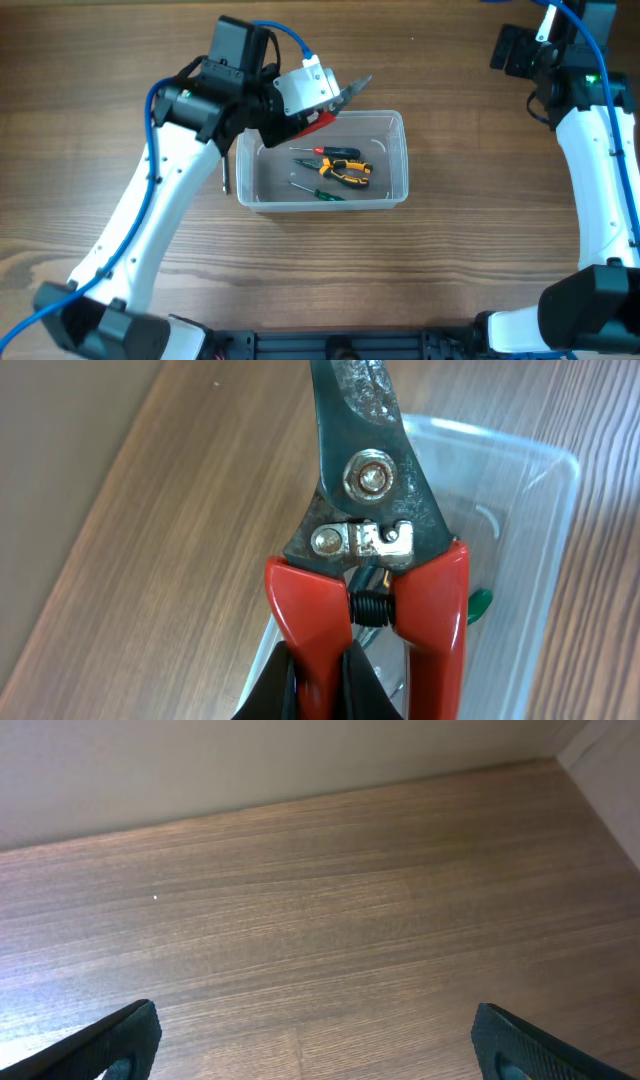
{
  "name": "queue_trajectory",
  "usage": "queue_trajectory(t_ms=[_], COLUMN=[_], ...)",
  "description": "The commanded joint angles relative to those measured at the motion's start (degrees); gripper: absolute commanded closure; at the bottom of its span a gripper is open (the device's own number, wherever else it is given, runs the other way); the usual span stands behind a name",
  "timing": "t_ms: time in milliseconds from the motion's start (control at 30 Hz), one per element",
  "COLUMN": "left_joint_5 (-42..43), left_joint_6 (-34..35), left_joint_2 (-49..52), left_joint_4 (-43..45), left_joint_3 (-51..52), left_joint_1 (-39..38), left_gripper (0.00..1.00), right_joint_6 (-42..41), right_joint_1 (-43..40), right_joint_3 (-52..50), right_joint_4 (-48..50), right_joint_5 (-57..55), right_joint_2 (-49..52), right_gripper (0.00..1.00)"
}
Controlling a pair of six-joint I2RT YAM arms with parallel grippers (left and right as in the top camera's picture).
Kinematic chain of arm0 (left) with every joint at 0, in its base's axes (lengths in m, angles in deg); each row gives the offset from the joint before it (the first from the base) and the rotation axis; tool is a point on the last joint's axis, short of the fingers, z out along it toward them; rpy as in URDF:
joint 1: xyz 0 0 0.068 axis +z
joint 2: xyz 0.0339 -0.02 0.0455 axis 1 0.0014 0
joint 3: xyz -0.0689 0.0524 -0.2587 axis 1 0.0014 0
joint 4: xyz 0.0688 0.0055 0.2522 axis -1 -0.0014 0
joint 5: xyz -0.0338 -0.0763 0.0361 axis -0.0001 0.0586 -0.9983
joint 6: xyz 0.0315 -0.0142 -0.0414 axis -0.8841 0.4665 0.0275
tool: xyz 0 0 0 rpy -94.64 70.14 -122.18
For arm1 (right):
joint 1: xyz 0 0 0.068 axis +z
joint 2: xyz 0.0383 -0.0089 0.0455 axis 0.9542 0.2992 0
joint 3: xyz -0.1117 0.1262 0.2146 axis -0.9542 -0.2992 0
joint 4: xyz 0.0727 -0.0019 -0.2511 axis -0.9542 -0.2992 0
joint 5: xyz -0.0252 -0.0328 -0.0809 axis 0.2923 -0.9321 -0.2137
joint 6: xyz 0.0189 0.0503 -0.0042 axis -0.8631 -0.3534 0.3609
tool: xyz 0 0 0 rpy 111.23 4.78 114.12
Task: Pack container
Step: 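Lift the snips and carry them over the container, then lower the snips into the container and open the left gripper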
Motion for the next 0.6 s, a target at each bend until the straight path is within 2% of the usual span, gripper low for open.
queue_trajectory(t_ms=[0,267,567], left_joint_5=[1.14,1.20,1.20], left_joint_6=[-6.54,-7.78,-7.78], left_joint_2=[6.05,17.99,25.42], left_joint_4=[-0.50,-0.48,-0.92], left_joint_3=[-1.20,-1.20,-1.20], left_joint_1=[-0.11,-0.17,-1.73], left_gripper=[0.96,0.96,0.96], right_joint_6=[0.22,0.20,0.20], right_joint_1=[0.04,0.04,0.04], right_joint_3=[0.57,0.57,0.57], right_joint_4=[0.09,0.09,0.09], right_joint_5=[0.48,0.48,0.48], right_joint_2=[-0.26,-0.26,-0.26], right_gripper=[0.00,0.00,0.00])
